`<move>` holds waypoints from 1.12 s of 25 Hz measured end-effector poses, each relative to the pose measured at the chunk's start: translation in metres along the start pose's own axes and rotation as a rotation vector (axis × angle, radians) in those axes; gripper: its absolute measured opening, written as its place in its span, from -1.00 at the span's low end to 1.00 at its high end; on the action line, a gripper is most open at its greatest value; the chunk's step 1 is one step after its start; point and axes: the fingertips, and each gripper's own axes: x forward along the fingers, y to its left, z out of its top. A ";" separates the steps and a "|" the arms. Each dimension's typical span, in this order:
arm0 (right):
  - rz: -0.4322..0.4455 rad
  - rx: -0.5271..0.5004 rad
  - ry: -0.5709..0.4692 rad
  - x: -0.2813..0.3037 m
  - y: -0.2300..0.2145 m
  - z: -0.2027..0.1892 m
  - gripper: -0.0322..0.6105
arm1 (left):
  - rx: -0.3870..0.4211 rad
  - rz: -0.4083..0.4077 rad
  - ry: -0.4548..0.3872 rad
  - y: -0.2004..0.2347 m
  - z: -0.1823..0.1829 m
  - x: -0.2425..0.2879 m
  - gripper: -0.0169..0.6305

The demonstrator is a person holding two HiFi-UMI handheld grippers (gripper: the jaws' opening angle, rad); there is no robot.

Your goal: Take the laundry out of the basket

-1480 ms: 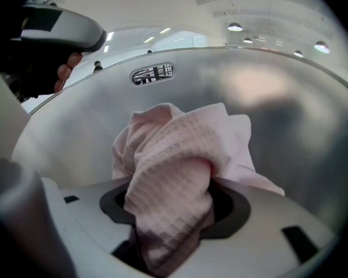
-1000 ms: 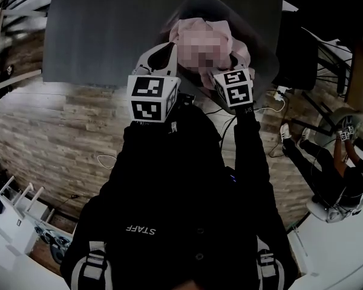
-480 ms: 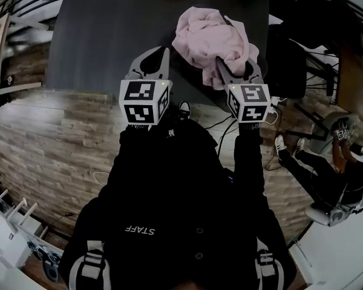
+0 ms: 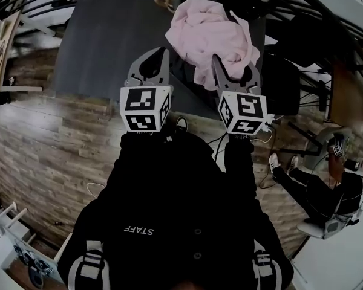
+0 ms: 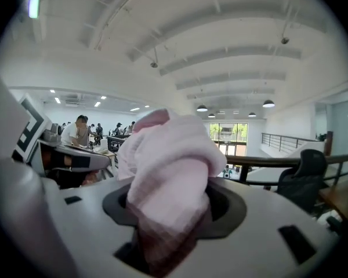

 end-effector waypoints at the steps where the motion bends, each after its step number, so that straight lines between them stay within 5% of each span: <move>1: 0.007 0.001 -0.014 0.000 0.004 0.006 -0.15 | 0.005 0.009 -0.016 0.001 0.005 -0.004 -0.95; 6: 0.068 -0.013 -0.076 0.005 0.028 0.035 -0.15 | 0.016 0.084 -0.097 0.015 0.027 -0.028 -0.95; 14: 0.224 -0.029 -0.136 0.040 0.119 0.074 -0.15 | -0.011 0.273 -0.169 0.099 0.041 -0.087 -0.95; 20: 0.358 -0.034 -0.137 0.071 0.195 0.078 -0.15 | -0.055 0.422 -0.146 0.166 0.016 -0.130 -0.95; 28: 0.462 -0.024 -0.038 0.108 0.286 0.030 -0.15 | -0.098 0.509 -0.075 0.228 -0.038 -0.160 -0.95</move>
